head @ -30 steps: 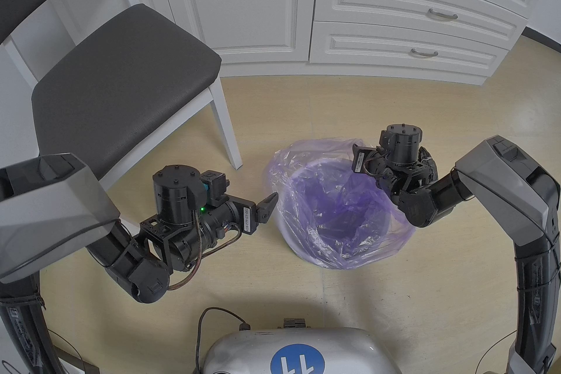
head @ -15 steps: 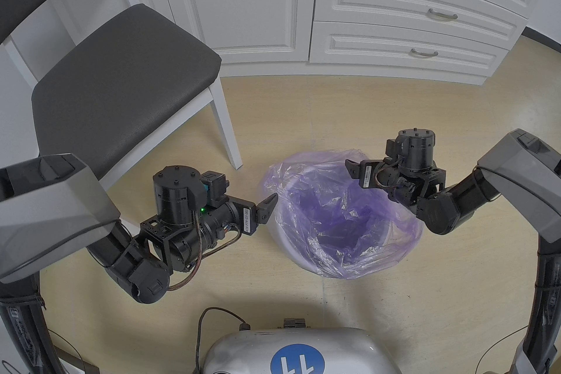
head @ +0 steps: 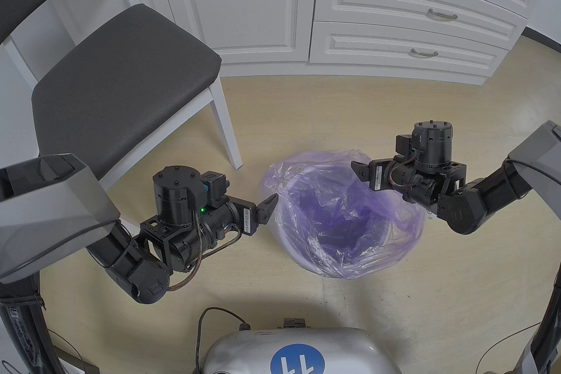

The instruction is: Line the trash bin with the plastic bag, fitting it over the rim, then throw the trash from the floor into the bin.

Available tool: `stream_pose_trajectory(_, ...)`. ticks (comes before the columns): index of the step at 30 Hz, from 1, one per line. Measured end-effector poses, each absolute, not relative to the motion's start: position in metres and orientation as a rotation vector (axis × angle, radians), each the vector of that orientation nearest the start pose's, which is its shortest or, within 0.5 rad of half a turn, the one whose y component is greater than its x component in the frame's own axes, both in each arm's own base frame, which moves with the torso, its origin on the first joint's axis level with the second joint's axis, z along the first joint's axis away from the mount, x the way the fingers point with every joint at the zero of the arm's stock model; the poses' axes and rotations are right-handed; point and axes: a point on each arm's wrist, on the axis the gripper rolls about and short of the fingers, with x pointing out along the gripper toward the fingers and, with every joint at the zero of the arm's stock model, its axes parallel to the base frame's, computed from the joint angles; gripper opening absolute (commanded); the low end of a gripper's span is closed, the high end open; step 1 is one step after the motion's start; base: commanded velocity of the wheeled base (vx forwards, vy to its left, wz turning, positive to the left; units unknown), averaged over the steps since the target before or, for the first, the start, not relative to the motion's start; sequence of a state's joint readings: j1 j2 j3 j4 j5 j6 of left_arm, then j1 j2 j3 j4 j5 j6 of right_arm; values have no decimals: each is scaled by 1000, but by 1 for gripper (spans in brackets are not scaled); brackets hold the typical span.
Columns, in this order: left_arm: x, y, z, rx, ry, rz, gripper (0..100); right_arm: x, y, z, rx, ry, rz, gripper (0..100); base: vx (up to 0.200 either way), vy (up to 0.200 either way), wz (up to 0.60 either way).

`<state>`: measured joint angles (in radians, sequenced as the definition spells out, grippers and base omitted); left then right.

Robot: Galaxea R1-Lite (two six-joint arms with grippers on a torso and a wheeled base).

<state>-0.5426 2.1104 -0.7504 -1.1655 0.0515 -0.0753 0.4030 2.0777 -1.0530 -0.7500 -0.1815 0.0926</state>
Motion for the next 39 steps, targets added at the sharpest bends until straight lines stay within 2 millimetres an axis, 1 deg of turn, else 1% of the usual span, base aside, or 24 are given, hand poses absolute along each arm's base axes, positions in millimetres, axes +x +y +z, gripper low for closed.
stream_pose_trajectory(2,313,-188,83,-16,206,-483,100,363,153,125,-4,314,211,100,0,0,0)
stream_pose_trajectory(7,311,-188,83,-15,206,-486,100,351,153,135,-20,360,222,100,0,0,0)
stream_pose_trajectory(13,305,-188,89,-15,202,-494,100,340,153,145,-18,351,234,100,0,0,0)
stream_pose_trajectory(18,299,-188,96,-17,193,-503,100,328,149,145,-24,367,238,100,0,0,0)
stream_pose_trajectory(21,296,-188,101,-18,189,-508,100,320,146,149,-23,366,239,100,0,0,0)
stream_pose_trajectory(26,286,-187,107,3,245,-509,100,307,140,157,-20,355,239,100,0,0,0)
stream_pose_trajectory(30,274,-185,119,19,281,-503,100,297,135,162,-17,347,240,100,0,0,0)
stream_pose_trajectory(35,259,-181,131,40,335,-509,100,291,132,165,-17,346,240,100,0,0,0)
stream_pose_trajectory(39,251,-179,148,7,306,-521,100,287,131,165,-26,374,240,100,0,0,0)
